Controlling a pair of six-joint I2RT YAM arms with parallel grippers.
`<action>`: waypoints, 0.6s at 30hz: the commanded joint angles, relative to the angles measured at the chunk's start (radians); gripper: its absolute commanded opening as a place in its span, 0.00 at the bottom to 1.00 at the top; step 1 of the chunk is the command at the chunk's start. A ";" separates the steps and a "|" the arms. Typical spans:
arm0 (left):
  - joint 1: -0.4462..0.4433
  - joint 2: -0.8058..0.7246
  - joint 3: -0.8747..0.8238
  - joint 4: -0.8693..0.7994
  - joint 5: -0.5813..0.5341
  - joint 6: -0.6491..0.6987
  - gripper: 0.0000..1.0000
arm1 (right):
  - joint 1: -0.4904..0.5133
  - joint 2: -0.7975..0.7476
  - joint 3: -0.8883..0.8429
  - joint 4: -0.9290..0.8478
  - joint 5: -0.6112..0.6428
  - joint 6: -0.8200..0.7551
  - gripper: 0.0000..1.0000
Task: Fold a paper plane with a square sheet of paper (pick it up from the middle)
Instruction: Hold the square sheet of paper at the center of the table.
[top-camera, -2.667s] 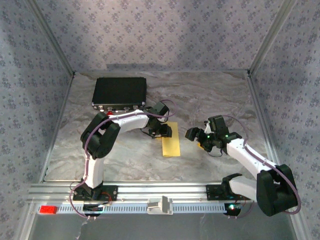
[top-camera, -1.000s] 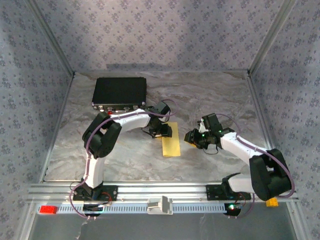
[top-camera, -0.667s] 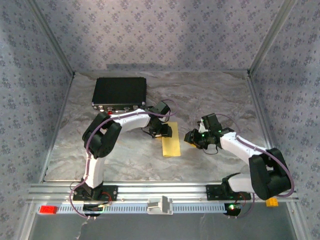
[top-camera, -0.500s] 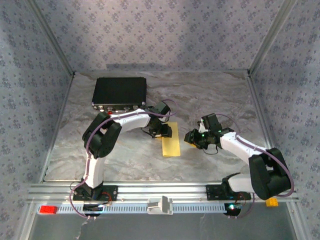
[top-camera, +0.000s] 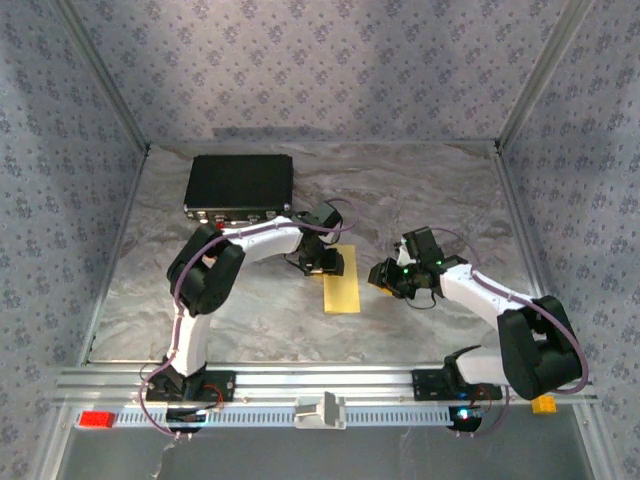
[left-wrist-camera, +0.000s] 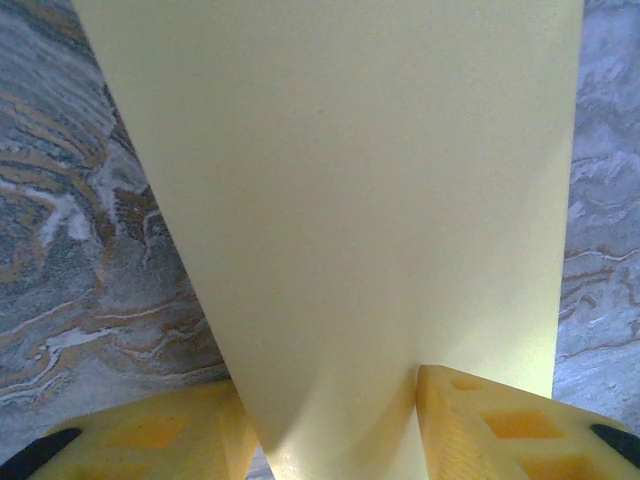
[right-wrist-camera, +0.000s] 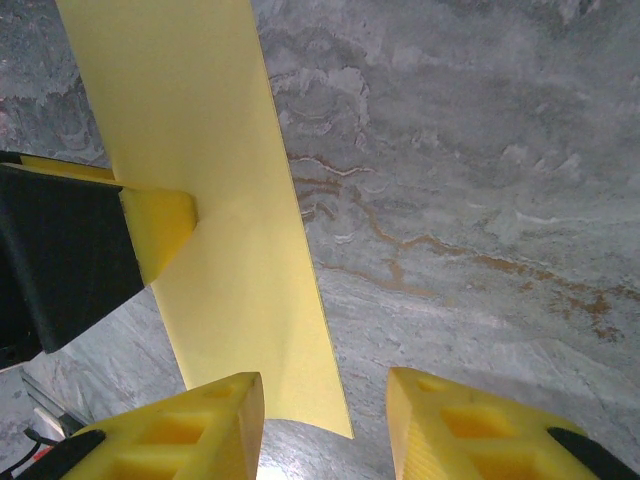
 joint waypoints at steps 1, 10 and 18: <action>0.001 0.115 -0.038 0.014 -0.096 0.036 0.48 | 0.008 0.009 0.020 -0.005 -0.002 -0.017 0.39; 0.001 0.123 -0.037 0.017 -0.097 0.034 0.48 | 0.012 0.009 0.018 -0.003 0.001 -0.018 0.38; 0.000 0.124 -0.039 0.020 -0.098 0.032 0.48 | 0.012 0.014 0.020 0.004 -0.006 -0.019 0.37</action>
